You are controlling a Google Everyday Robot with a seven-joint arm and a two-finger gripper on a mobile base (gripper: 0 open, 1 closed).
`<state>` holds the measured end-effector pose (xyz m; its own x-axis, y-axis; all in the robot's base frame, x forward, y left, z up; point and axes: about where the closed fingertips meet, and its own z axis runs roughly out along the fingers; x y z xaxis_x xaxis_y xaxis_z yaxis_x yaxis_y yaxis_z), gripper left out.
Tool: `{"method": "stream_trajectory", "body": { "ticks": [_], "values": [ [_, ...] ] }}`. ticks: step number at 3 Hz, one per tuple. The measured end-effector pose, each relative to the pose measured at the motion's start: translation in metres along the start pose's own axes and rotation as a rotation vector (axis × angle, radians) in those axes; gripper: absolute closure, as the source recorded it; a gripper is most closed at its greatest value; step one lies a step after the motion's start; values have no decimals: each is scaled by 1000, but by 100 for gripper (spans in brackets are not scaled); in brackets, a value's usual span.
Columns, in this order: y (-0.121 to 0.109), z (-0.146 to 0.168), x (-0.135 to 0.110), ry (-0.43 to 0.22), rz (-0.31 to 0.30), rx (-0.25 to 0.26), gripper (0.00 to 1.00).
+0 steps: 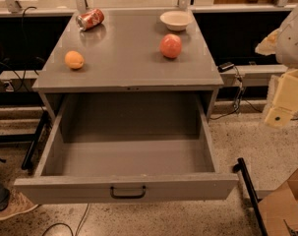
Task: Place orange into top drawer
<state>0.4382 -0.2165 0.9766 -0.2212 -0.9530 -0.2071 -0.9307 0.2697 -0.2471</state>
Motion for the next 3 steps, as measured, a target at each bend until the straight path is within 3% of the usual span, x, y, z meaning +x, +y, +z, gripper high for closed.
{"method": "stream_trajectory", "body": {
  "ticks": [1,2,3],
  "values": [
    [0,0,0,0,0,0,0],
    [-11,7,-13,-43,-9,13,0],
    [-40,24,-46,-164,8,36,0]
  ]
}}
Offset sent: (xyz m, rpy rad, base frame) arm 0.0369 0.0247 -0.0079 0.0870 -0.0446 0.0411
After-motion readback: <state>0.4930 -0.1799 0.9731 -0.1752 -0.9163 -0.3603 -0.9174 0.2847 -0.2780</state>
